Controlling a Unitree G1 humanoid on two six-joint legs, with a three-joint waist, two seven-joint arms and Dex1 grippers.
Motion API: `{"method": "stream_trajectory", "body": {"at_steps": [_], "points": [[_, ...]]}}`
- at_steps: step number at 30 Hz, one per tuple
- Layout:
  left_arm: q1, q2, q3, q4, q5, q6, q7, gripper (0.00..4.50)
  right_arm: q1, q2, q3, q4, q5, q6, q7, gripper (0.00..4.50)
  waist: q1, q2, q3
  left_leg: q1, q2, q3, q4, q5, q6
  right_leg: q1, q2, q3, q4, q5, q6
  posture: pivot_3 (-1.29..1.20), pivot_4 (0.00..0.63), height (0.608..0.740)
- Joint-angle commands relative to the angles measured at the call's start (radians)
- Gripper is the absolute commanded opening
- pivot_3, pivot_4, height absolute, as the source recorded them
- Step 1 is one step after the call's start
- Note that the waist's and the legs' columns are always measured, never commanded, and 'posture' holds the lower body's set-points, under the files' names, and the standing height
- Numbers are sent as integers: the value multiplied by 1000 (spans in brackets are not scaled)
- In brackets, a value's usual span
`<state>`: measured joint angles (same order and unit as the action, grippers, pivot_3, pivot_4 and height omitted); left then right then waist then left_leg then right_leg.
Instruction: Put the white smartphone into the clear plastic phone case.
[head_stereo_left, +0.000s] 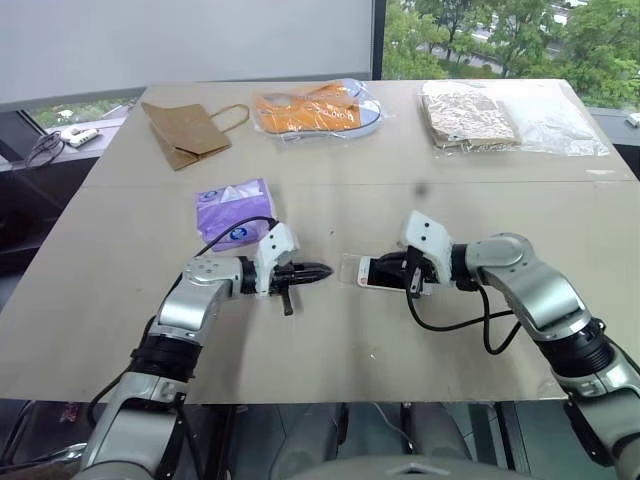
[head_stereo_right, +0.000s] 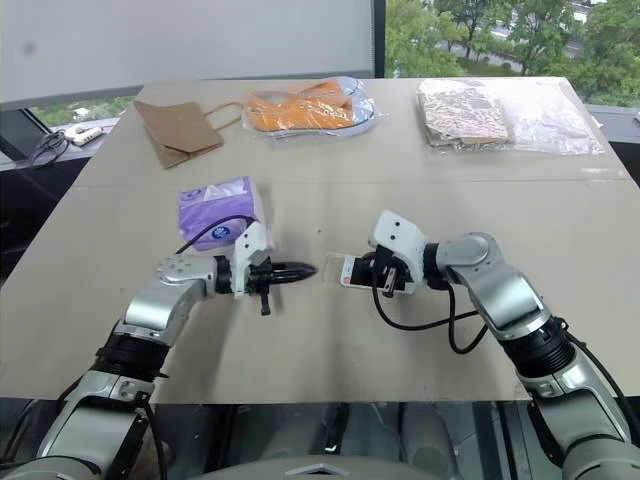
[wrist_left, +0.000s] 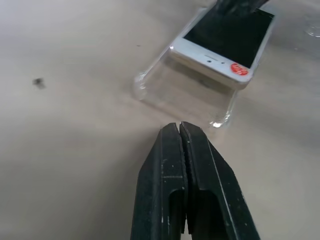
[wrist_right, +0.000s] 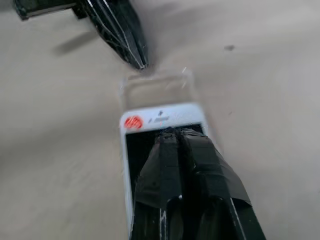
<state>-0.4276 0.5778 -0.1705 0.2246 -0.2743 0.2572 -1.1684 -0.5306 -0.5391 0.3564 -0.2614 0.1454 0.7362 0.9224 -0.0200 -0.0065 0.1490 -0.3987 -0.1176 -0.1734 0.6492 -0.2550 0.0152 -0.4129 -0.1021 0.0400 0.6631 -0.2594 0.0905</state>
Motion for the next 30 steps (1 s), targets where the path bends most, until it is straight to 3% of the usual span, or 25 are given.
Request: {"method": "stream_trajectory", "body": {"at_steps": [1,14,21,30], "points": [[-12,-11,-11,0,15,-10,-10,25,-13,-2,19,-8,-7,-24,4,0,0,0,0,0,0,0,0,0,0,0,0,0,0,0,0,0,150,740],[-5,-36,-7,-19,49,6,26,25,-73,5,172,107,-97,5,16,0,6,0,-1,0,0,0,2,0,0,1,0,-1,0,0,0,0,150,740],[7,-41,-4,-33,51,14,40,25,-81,-9,266,185,-188,-70,29,0,6,-2,-7,3,0,-1,3,0,0,4,0,-2,1,0,0,0,150,740],[20,-39,2,-43,52,21,44,25,-56,13,257,289,-266,-184,-16,0,7,-2,-11,17,0,-1,0,-1,2,18,0,-2,-1,0,0,0,150,740]]}}
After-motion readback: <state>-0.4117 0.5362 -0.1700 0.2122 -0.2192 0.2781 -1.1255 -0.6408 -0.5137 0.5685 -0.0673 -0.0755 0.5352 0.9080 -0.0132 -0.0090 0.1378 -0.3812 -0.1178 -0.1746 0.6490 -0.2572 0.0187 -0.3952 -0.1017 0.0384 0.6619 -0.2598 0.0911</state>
